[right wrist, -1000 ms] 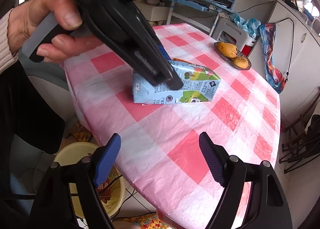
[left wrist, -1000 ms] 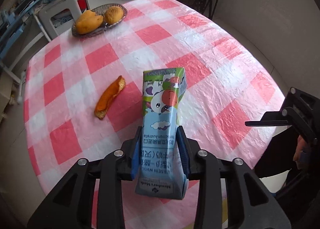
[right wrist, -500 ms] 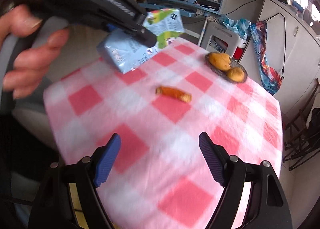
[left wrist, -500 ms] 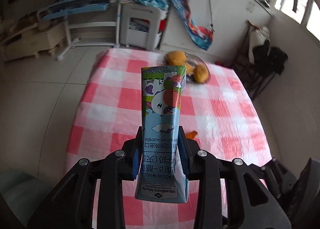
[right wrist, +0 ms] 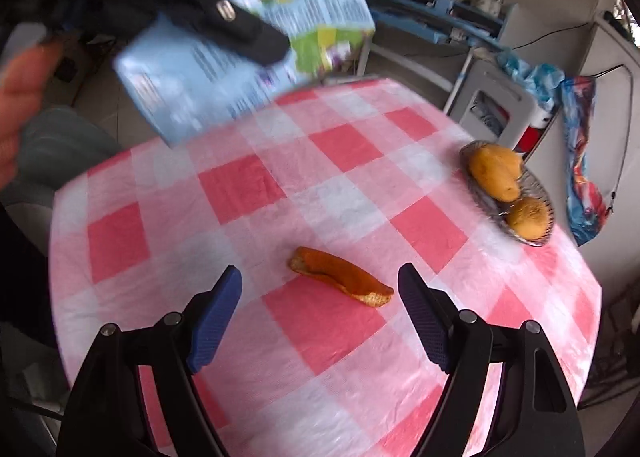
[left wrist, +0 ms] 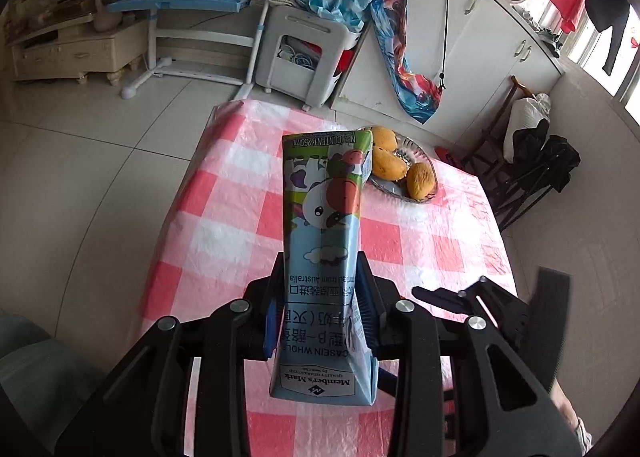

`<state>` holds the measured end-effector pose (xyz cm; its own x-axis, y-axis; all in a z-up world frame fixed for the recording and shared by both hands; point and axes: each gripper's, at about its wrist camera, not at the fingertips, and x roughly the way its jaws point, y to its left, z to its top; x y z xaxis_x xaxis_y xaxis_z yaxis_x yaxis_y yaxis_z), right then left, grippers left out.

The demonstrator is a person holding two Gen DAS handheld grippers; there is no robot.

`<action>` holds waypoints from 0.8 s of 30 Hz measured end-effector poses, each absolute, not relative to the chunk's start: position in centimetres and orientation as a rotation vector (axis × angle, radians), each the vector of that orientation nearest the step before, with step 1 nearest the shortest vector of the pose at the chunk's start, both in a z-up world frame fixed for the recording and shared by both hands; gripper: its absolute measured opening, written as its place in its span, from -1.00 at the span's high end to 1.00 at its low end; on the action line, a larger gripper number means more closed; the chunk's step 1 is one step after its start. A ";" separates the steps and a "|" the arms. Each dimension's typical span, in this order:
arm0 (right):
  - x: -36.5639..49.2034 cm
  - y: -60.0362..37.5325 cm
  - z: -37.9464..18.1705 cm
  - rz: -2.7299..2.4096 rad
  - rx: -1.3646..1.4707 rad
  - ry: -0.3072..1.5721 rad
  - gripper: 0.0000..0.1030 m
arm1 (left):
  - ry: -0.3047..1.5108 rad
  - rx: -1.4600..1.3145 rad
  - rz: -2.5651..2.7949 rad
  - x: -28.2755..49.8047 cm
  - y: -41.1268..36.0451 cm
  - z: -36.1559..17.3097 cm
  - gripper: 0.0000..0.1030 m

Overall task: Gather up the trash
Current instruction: 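Grasp the small orange peel with the right tool while the left tool holds the carton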

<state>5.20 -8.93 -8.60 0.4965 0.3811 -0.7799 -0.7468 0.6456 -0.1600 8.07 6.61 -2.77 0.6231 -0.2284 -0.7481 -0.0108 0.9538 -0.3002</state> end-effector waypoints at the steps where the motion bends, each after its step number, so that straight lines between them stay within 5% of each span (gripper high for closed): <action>1: 5.4 -9.0 -8.8 0.721 -0.527 0.787 -0.49 | 0.892 -0.287 -0.129 8.3 6.5 -2.7 0.39; 4: 5.9 -8.9 -9.3 0.738 -0.517 0.808 -0.39 | 0.890 -0.274 -0.136 8.8 6.2 -2.6 0.39; 9: 5.8 -8.5 -8.9 0.773 -0.508 0.838 0.06 | 0.892 -0.265 -0.139 9.4 6.0 -2.3 0.38; 16: 5.3 -9.1 -8.8 0.774 -0.508 0.888 0.23 | 0.902 -0.254 -0.131 9.1 6.1 -2.4 0.38; 20: 5.0 -8.8 -8.9 0.752 -0.497 0.889 0.63 | 0.899 -0.259 -0.129 8.9 6.2 -2.3 0.38; 24: 4.6 -8.5 -8.7 0.732 -0.498 0.876 0.66 | 0.899 -0.254 -0.131 8.6 6.0 -2.2 0.38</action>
<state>4.59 -8.45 -8.67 0.4279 0.3654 -0.8267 -0.7486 0.6558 -0.0976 8.56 5.97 -2.16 0.6173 -0.2181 -0.7559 0.0066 0.9622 -0.2722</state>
